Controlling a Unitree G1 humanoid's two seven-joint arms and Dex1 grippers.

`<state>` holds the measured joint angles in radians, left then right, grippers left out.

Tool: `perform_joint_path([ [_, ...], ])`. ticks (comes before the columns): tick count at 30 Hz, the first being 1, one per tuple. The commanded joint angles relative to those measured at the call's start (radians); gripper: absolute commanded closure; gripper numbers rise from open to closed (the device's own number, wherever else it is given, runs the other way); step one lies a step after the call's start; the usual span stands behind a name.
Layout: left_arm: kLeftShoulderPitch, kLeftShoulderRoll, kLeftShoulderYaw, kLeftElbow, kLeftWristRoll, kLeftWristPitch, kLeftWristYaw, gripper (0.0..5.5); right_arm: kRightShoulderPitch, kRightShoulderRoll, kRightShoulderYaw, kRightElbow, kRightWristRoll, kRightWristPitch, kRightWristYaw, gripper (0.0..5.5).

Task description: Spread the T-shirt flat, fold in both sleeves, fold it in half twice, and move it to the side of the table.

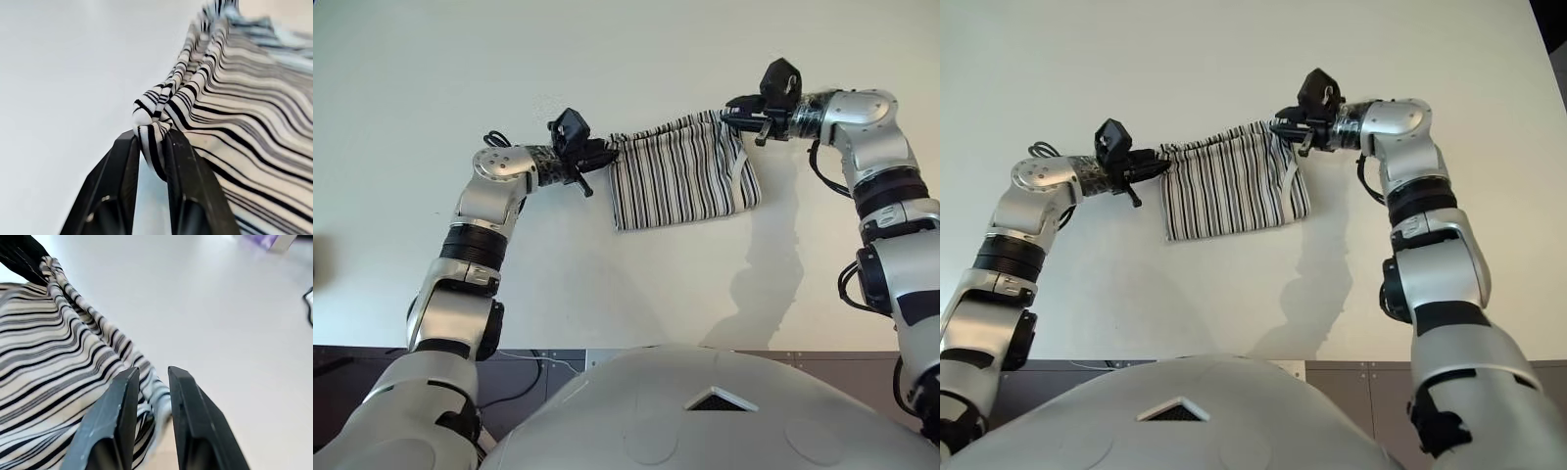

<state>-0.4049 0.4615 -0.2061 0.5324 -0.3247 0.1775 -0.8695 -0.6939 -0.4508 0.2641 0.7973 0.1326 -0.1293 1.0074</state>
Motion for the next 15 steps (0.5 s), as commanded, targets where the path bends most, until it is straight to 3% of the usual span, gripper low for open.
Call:
perform_joint_path([
  [1,-0.026,-0.031,0.059,0.055,-0.019,0.106,0.003,4.66,0.081,-0.007,-0.014,-0.190,-0.012,0.002,0.003,4.44],
  [6,-0.077,-0.058,-0.037,0.183,0.186,0.029,0.091,4.66,0.141,0.047,0.026,-0.322,0.031,0.067,0.121,4.44],
  [10,-0.079,-0.095,-0.083,0.184,0.248,-0.011,0.057,4.66,0.088,0.086,0.070,-0.184,0.021,0.134,0.257,4.44],
  [15,-0.131,-0.116,-0.064,0.256,0.263,-0.045,0.050,4.66,0.008,0.138,0.062,0.090,-0.030,0.127,0.273,4.44],
])
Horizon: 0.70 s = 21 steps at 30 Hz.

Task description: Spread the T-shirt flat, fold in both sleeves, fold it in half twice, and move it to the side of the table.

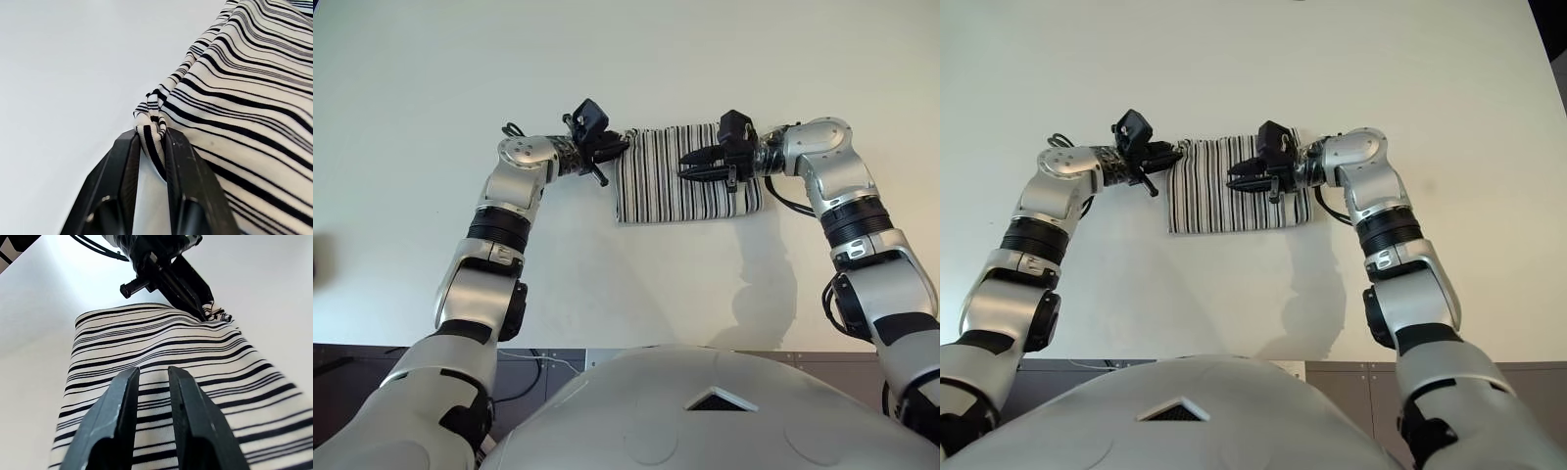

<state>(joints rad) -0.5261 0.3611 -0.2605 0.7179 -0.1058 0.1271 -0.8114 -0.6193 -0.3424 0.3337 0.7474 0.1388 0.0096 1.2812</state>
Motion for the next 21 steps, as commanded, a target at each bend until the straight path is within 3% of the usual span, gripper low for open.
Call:
perform_joint_path([
  [1,-0.022,-0.018,-0.004,0.090,0.045,-0.002,-0.009,4.66,-0.078,0.035,-0.011,0.195,-0.052,-0.029,-0.013,4.44],
  [6,-0.063,-0.015,0.005,0.140,0.066,-0.034,-0.017,4.66,-0.083,0.031,-0.019,0.374,-0.133,-0.142,-0.116,4.44],
  [11,-0.086,-0.021,0.011,0.153,0.099,-0.085,-0.009,3.89,-0.053,0.046,-0.035,0.420,-0.151,-0.208,-0.154,4.39],
  [13,-0.132,-0.033,0.072,0.196,0.068,-0.097,0.038,3.65,-0.044,0.043,-0.056,0.437,-0.144,-0.213,-0.188,4.39],
  [17,-0.277,-0.015,0.294,0.332,-0.037,-0.154,0.290,3.65,-0.030,-0.028,-0.115,0.498,-0.145,-0.211,-0.305,4.39],
  [21,-0.317,0.015,0.431,0.375,-0.102,-0.218,0.401,3.65,0.001,-0.207,-0.192,0.568,-0.152,-0.139,-0.558,4.39],
])
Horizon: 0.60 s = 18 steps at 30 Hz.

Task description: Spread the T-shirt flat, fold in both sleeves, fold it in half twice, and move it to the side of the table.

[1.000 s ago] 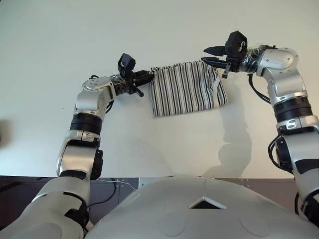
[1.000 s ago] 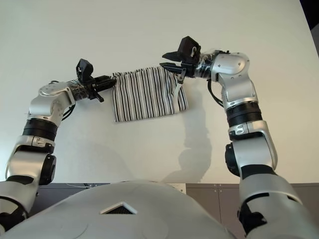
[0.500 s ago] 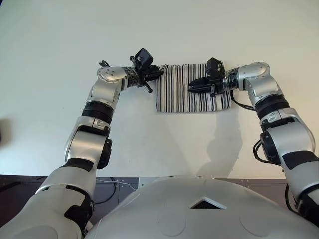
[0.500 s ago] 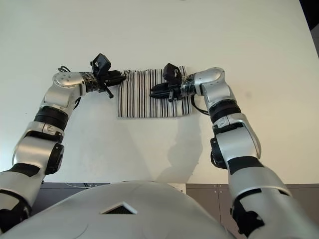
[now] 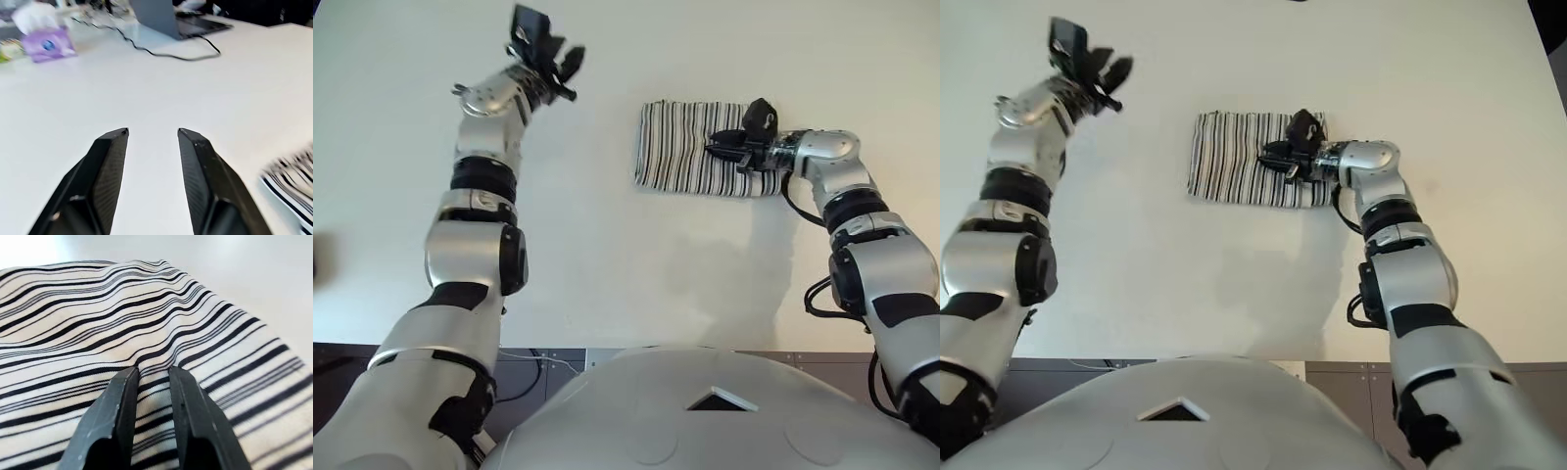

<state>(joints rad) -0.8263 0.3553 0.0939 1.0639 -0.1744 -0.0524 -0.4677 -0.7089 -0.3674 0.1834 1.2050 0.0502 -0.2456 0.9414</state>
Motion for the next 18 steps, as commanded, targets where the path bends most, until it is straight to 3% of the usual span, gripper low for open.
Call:
perform_joint_path([
  [1,-0.003,0.019,0.084,0.023,-0.033,-0.047,0.061,3.65,0.092,-0.210,-0.064,0.122,-0.053,0.140,-0.269,4.39],
  [5,0.093,-0.016,0.070,-0.056,-0.010,-0.066,0.063,3.65,0.126,-0.340,-0.278,0.166,0.079,0.302,-0.587,4.39],
  [9,0.141,-0.053,0.057,-0.157,-0.004,-0.042,0.079,3.65,0.179,-0.349,-0.492,0.169,0.216,0.378,-0.864,4.39],
  [14,0.196,-0.080,0.027,-0.272,0.014,-0.028,0.084,3.65,0.182,-0.285,-0.519,0.125,0.194,0.270,-0.867,4.39],
  [18,0.401,-0.128,0.034,-0.601,-0.013,-0.017,0.131,3.65,0.135,-0.287,-0.496,-0.020,0.138,-0.038,-0.876,4.39],
])
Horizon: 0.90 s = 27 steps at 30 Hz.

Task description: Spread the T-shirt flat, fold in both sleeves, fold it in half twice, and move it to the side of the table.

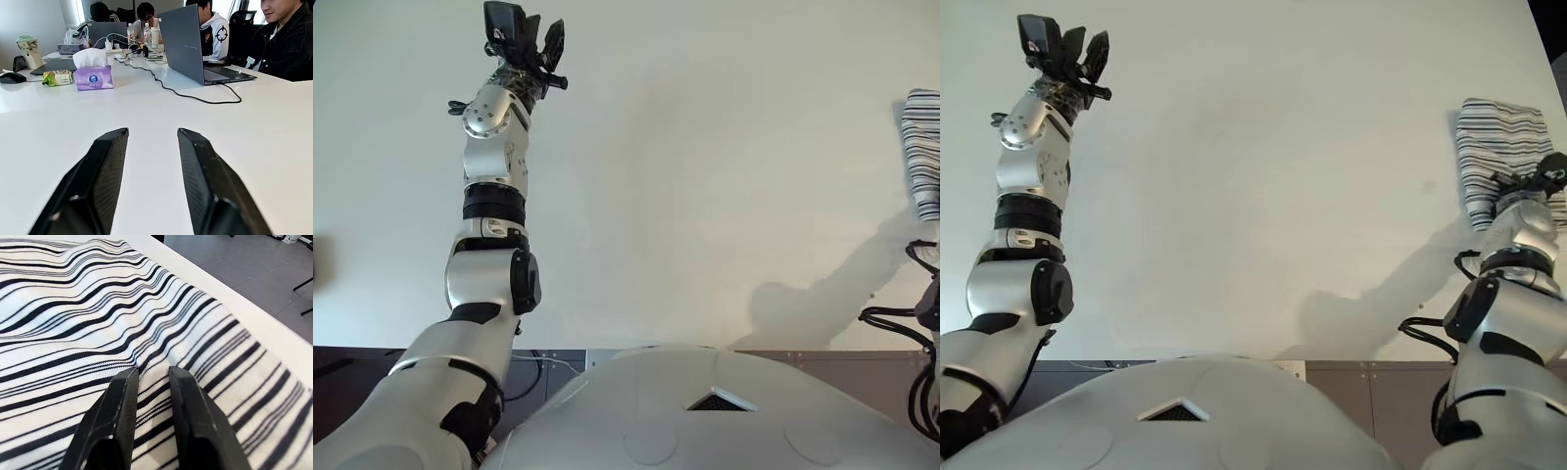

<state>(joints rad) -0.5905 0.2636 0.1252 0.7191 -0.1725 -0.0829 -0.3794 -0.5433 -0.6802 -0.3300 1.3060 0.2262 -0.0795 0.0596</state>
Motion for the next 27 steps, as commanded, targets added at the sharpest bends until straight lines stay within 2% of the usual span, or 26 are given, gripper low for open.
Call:
perform_joint_path([
  [1,0.234,-0.056,0.011,-0.348,-0.016,0.019,0.074,3.65,-0.030,0.047,0.023,-0.192,-0.044,-0.264,0.010,4.39],
  [3,0.389,-0.117,0.014,-0.508,-0.003,0.019,0.158,3.65,0.040,0.154,0.075,-0.454,-0.062,-0.316,-0.002,4.39],
  [6,0.534,-0.198,-0.010,-0.634,0.033,-0.001,0.254,3.65,0.200,0.338,0.207,-0.800,-0.097,-0.272,-0.032,4.39],
  [11,0.623,-0.252,-0.076,-0.748,0.106,0.018,0.326,3.65,0.421,0.555,0.395,-1.081,-0.175,-0.148,-0.063,4.39],
  [16,0.622,-0.282,-0.141,-0.731,0.117,0.034,0.314,3.65,0.455,0.604,0.421,-1.102,-0.201,-0.071,-0.055,4.39],
  [27,0.521,-0.334,-0.136,-0.588,0.140,0.009,0.395,3.65,0.369,0.627,0.442,-0.988,-0.263,-0.094,-0.019,4.39],
])
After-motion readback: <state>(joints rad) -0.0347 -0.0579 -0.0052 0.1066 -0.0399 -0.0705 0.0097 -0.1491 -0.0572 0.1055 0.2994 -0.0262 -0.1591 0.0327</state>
